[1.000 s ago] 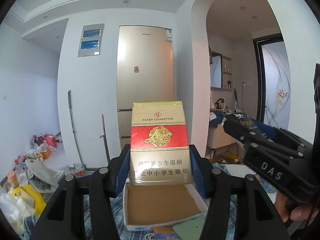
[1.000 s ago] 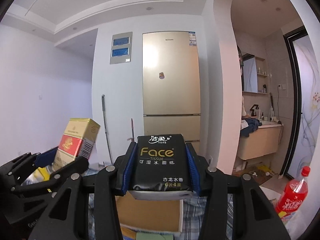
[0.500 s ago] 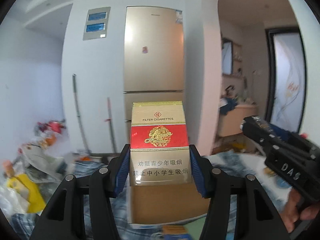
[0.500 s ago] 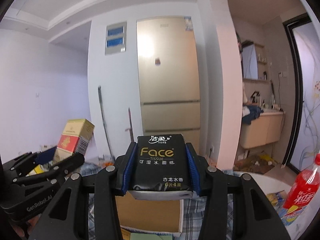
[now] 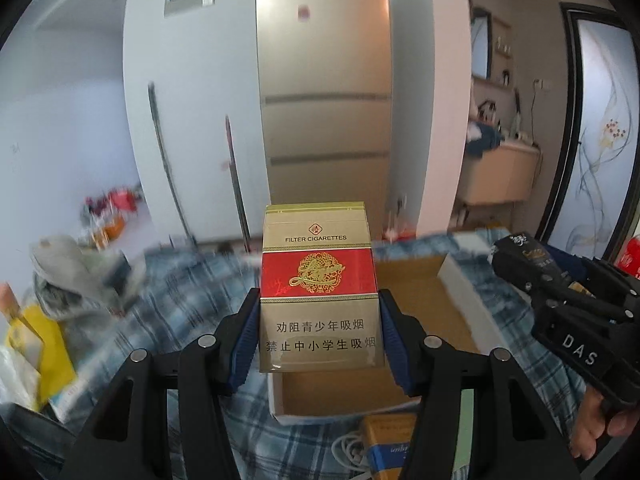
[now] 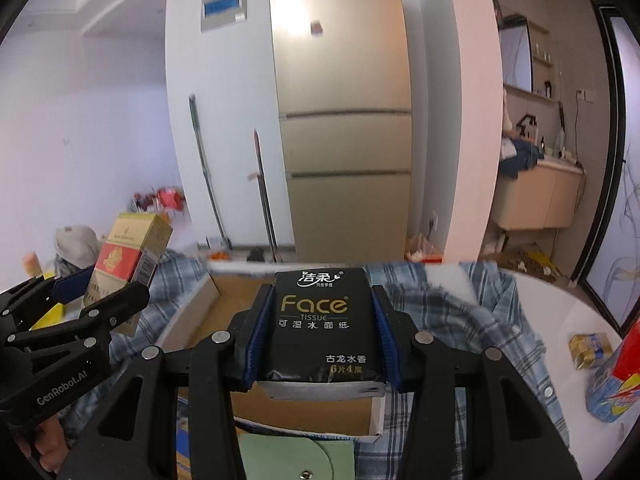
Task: Organize soft objects
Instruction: 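Carry both packs into the cardboard box and open both grippers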
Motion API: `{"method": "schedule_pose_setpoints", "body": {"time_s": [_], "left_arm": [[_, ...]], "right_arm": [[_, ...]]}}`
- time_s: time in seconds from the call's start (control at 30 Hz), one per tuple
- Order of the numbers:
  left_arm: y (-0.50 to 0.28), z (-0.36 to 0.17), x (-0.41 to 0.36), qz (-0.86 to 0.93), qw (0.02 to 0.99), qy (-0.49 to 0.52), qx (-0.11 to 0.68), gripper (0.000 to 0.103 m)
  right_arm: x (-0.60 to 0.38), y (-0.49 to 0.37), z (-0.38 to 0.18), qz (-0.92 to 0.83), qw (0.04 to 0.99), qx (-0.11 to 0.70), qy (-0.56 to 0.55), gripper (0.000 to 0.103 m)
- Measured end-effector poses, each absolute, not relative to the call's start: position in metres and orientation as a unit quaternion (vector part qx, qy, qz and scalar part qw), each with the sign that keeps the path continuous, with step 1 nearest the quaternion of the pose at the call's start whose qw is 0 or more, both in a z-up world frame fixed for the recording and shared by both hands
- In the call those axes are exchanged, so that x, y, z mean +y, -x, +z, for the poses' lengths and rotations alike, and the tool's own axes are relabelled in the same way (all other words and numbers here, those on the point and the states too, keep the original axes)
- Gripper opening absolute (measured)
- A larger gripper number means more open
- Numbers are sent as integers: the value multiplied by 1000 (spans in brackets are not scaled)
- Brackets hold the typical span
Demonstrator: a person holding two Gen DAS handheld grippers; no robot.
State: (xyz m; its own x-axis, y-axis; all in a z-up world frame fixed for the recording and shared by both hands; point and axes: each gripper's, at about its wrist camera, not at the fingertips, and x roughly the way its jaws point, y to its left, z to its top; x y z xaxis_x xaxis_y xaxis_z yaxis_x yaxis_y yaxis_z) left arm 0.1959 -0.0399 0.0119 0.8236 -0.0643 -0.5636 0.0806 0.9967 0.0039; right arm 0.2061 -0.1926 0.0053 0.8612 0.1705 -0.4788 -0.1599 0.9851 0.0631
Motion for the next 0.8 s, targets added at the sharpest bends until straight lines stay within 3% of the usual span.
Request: {"method": "schedule_pose_setpoints", "body": {"time_s": [0.47,0.73,0.77,0.8], "left_arm": [[-233,-48,-34,-46,926,-11,375,58],[-233,-47,-35,-49,927,-19,371,59],[-233,-48,-36,-47,927,-20,372,62],[-233,-47,-36,-45,927,-21,373,75]], "right_arm": [[-189,-243,-52,102,927,361,-12,46],[-185,-243,-57,113,922,370,-6,47],[-184,-244,-58,115,922,371,-5,51],[-184,-244,-58,114,922,371,-5,57]]}}
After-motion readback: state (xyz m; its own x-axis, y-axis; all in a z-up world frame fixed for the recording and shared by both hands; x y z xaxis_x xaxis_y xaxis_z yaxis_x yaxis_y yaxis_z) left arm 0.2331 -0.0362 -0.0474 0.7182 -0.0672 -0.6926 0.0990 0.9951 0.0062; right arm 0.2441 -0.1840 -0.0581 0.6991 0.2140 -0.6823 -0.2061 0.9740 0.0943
